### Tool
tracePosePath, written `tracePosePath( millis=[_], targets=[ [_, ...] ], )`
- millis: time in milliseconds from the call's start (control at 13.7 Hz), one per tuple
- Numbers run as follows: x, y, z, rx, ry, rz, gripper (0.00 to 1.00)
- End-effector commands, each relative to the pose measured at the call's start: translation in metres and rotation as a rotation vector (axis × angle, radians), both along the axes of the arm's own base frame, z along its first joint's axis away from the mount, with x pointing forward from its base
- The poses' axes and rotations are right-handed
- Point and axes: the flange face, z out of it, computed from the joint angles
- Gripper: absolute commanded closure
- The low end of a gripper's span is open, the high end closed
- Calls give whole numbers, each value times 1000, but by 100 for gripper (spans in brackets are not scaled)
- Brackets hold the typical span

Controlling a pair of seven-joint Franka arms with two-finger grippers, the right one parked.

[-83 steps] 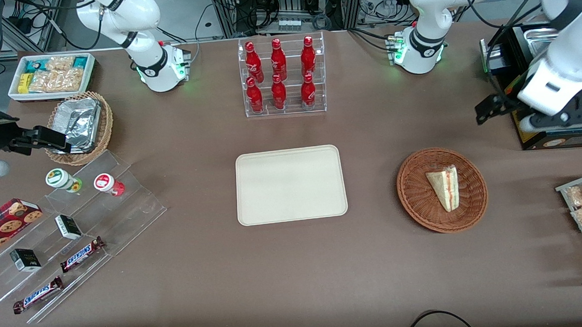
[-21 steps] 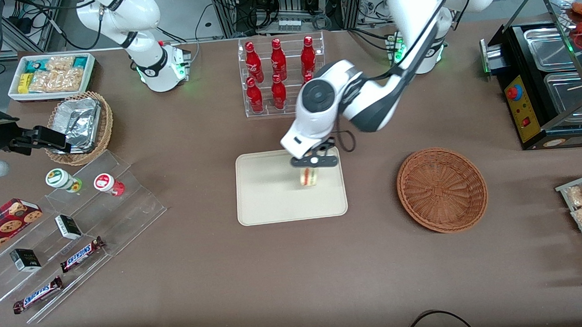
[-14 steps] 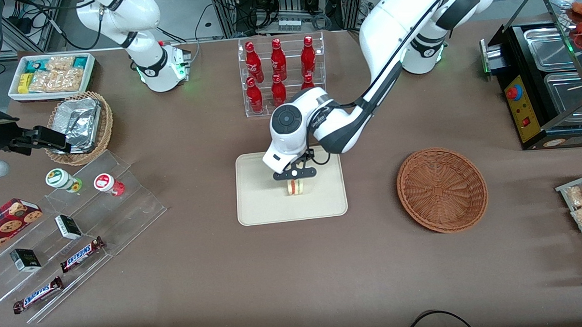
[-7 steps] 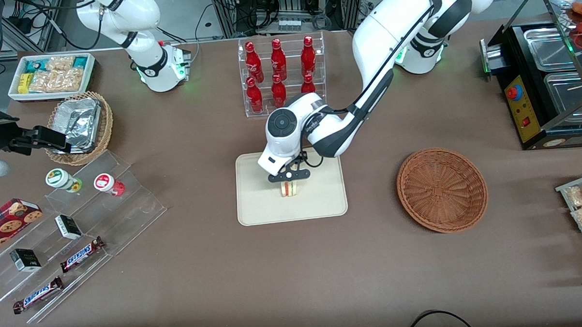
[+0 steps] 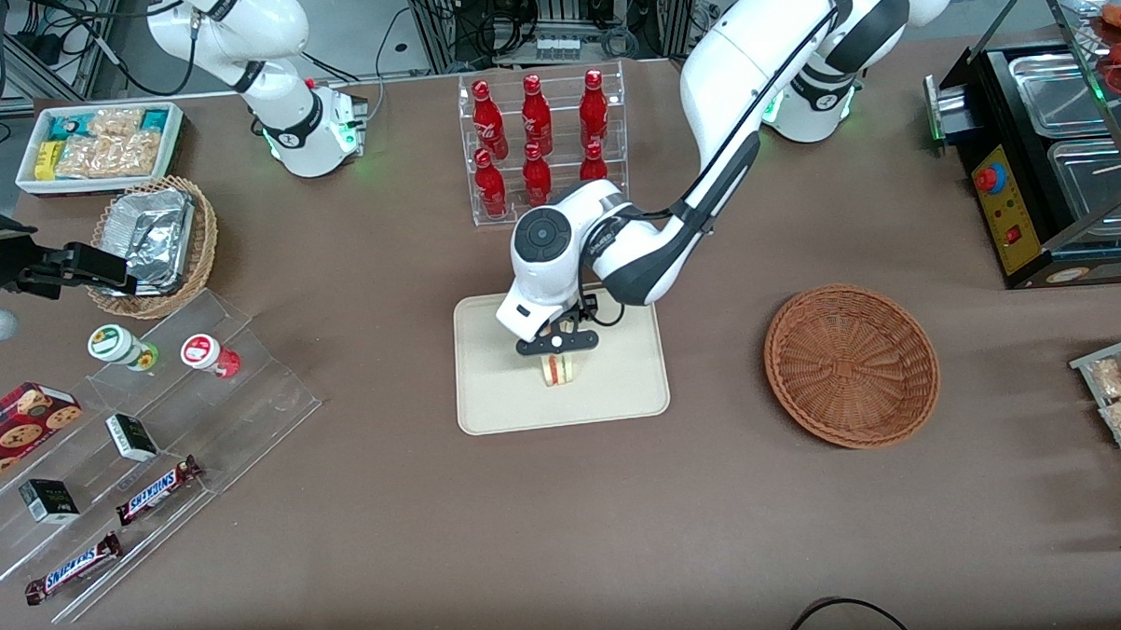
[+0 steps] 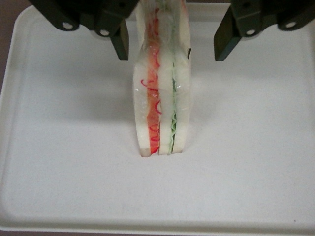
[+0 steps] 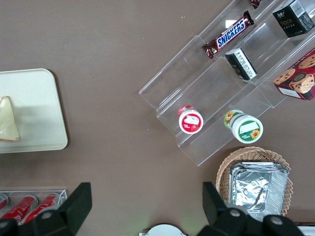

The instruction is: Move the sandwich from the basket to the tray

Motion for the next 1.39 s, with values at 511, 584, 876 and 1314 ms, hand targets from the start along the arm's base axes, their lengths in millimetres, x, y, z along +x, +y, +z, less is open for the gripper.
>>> tracePosePath(
  millis=[511,584,876,1314],
  targets=[
    [29,80,176,99,-64,116,1],
    [28,92,192,124,-58,122,1],
    [48,173,238,192,-33,149,1],
    [43,292,317,145,48,45,1]
  ],
)
